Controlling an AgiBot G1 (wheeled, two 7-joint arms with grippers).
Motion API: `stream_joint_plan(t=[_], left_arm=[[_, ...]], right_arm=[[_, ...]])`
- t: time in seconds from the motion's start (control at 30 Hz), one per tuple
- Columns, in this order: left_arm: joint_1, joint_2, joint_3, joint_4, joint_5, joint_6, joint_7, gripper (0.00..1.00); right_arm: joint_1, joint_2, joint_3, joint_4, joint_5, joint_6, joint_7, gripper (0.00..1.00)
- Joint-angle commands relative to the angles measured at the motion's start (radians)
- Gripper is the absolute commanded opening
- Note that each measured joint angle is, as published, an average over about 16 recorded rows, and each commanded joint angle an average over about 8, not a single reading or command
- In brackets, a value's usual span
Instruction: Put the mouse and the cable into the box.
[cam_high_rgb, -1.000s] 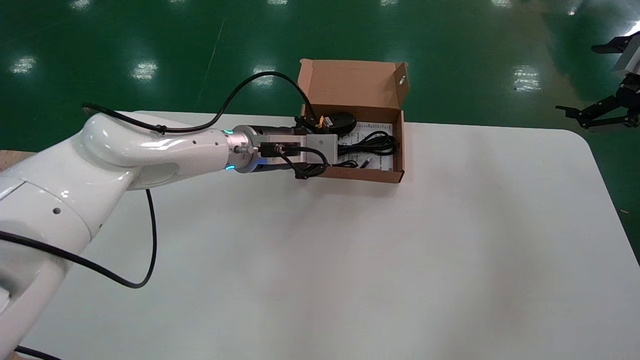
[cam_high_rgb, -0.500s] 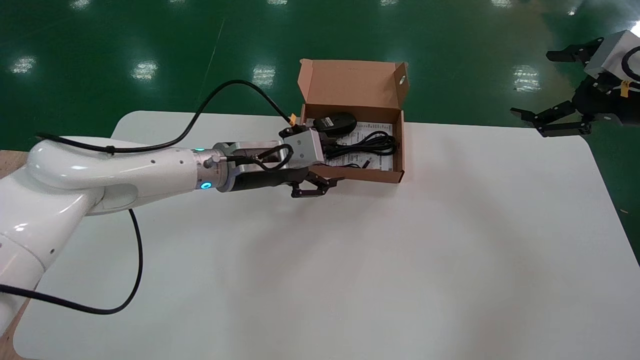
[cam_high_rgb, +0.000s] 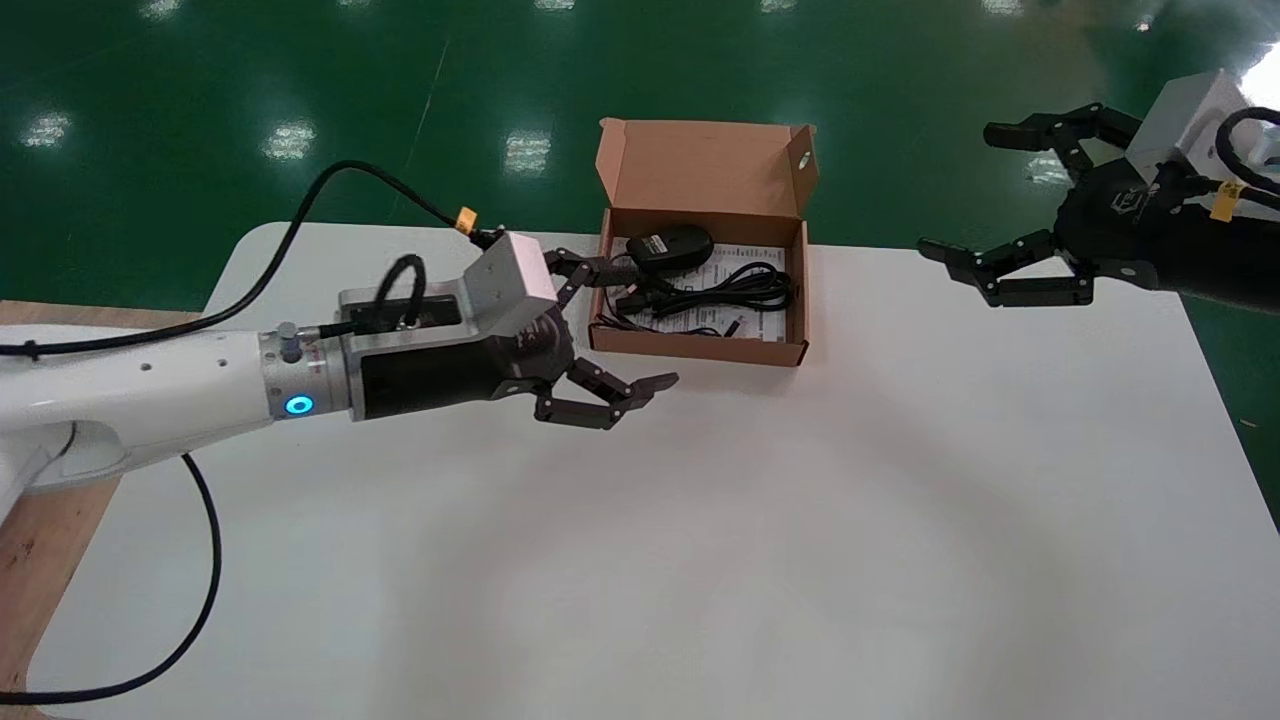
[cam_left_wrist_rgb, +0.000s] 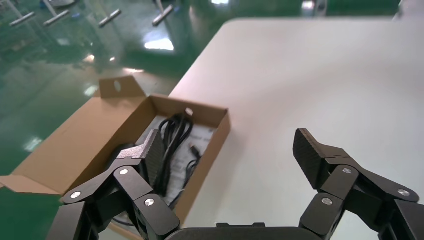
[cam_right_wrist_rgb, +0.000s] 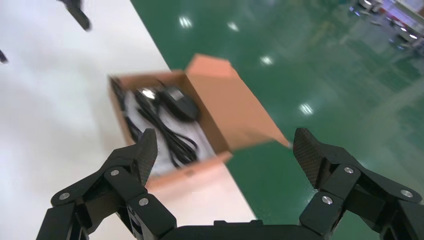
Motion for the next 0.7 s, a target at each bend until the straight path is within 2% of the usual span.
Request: stream_joint_plan(t=[0.03,0.7], left_arm=[[0.019,-0.025,-0.025,-0.030,-0.017,0.026,-0.026,1.00],[0.210,-0.279,-0.279,-0.325,-0.191,0.290,-0.284,1.00]], right_arm=[[-0.031,0.007,0.017,0.044,0.019,-0.013,0.033,1.00],[-0.336,0.082,0.181,0.481,0.210,-0.145,0.365,1.00]])
